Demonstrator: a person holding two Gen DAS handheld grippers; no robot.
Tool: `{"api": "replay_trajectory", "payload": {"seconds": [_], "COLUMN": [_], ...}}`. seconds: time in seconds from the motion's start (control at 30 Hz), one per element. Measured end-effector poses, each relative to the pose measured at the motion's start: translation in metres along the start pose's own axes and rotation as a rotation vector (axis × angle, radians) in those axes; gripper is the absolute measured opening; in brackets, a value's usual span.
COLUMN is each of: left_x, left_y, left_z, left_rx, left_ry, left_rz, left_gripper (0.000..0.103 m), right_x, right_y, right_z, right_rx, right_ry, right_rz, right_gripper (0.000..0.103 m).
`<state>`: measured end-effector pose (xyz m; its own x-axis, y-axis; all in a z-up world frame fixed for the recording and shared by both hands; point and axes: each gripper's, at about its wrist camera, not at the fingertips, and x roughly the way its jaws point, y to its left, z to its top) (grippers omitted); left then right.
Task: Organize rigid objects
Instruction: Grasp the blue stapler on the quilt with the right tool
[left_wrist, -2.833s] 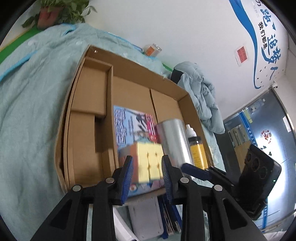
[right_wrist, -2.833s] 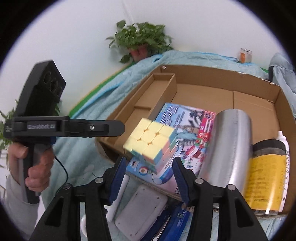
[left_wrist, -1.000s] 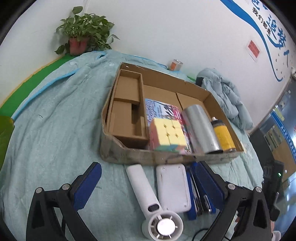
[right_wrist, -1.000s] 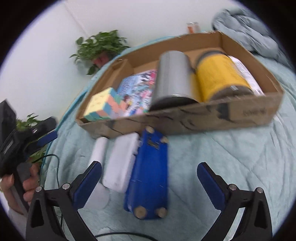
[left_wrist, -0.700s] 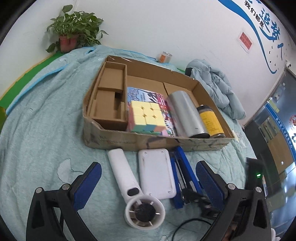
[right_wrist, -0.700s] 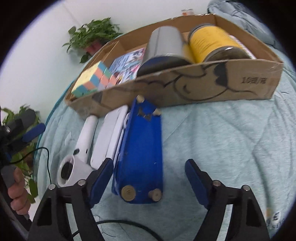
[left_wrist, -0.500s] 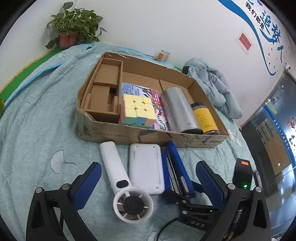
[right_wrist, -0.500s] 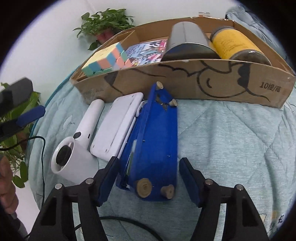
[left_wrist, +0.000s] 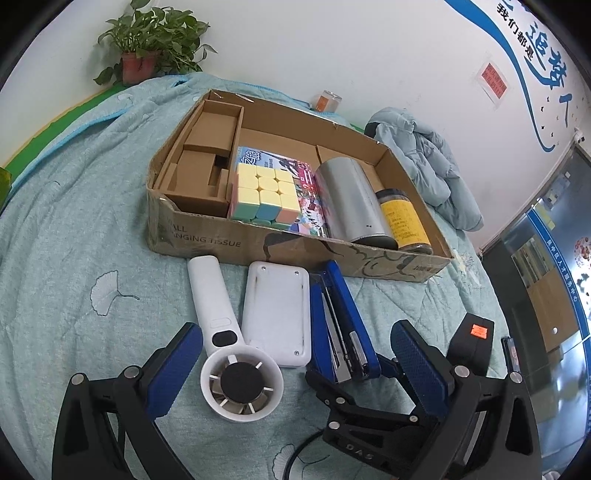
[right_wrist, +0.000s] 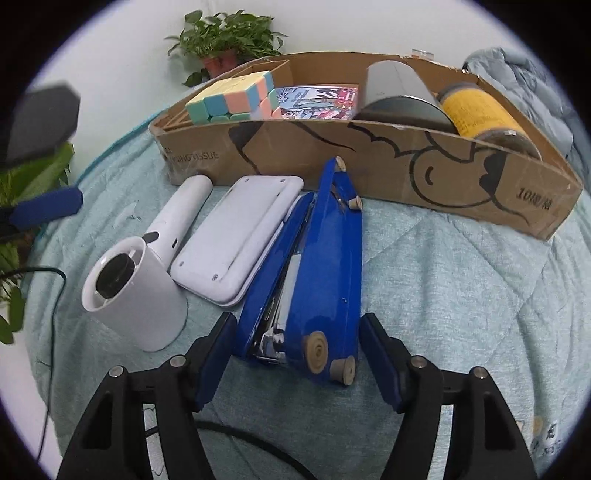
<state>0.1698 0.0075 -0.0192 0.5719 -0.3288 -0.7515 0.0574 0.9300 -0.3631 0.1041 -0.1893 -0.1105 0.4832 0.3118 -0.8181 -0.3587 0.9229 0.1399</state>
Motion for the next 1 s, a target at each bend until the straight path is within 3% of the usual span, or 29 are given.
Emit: {"api": "replay_trajectory", "payload": {"seconds": [0.17,0.37,0.4,0.43,0.47,0.5,0.53,0.6,0.7,0.8,1.0], "left_x": [0.008,0.033,0.038,0.044,0.05,0.057,0.063,0.075,0.093,0.104,0.111], "left_y": [-0.01,-0.034,-0.039,-0.044,-0.05,-0.055,-0.06,-0.066,-0.073,-0.081,-0.085], "left_z": [-0.003,-0.008,-0.009,-0.01,-0.011,-0.013,-0.014,-0.015,-0.015,-0.014,-0.011], "left_rx": [0.021,0.037,0.046,0.057,0.066,0.07,0.072,0.064,0.05,0.071,0.073], "left_ry": [0.046,0.137,0.152,0.169,0.186,0.205,0.22,0.249,0.277,0.289,0.298], "left_rz": [-0.056,-0.152,-0.161,-0.172,-0.182,-0.191,-0.205,-0.237,-0.229,-0.203,-0.137], "left_gripper": [0.101,0.101,0.101,0.101,0.101,0.101,0.101,0.101,0.101,0.101,0.1], "right_x": [-0.009,-0.014,-0.015,-0.02,-0.029,-0.037,-0.046,-0.066,-0.083,-0.078,-0.061], "right_y": [-0.031,-0.098,-0.105,-0.112,-0.115,-0.116,-0.118,-0.121,-0.111,-0.097,-0.09], "right_z": [-0.003,-0.037,-0.042,-0.045,-0.047,-0.047,-0.048,-0.05,-0.051,-0.049,-0.042], "right_rx": [0.163,0.538,0.57,0.576,0.555,0.536,0.514,0.458,0.315,0.165,0.065], "right_ry": [-0.006,0.015,0.01,-0.002,-0.022,-0.047,-0.075,-0.131,-0.193,-0.177,-0.186], "right_rz": [0.176,0.546,0.576,0.566,0.498,0.438,0.386,0.277,0.197,0.142,0.03], "right_gripper": [0.066,0.06,0.061,0.062,0.062,0.068,0.08,0.085,0.087,0.087,0.086]}}
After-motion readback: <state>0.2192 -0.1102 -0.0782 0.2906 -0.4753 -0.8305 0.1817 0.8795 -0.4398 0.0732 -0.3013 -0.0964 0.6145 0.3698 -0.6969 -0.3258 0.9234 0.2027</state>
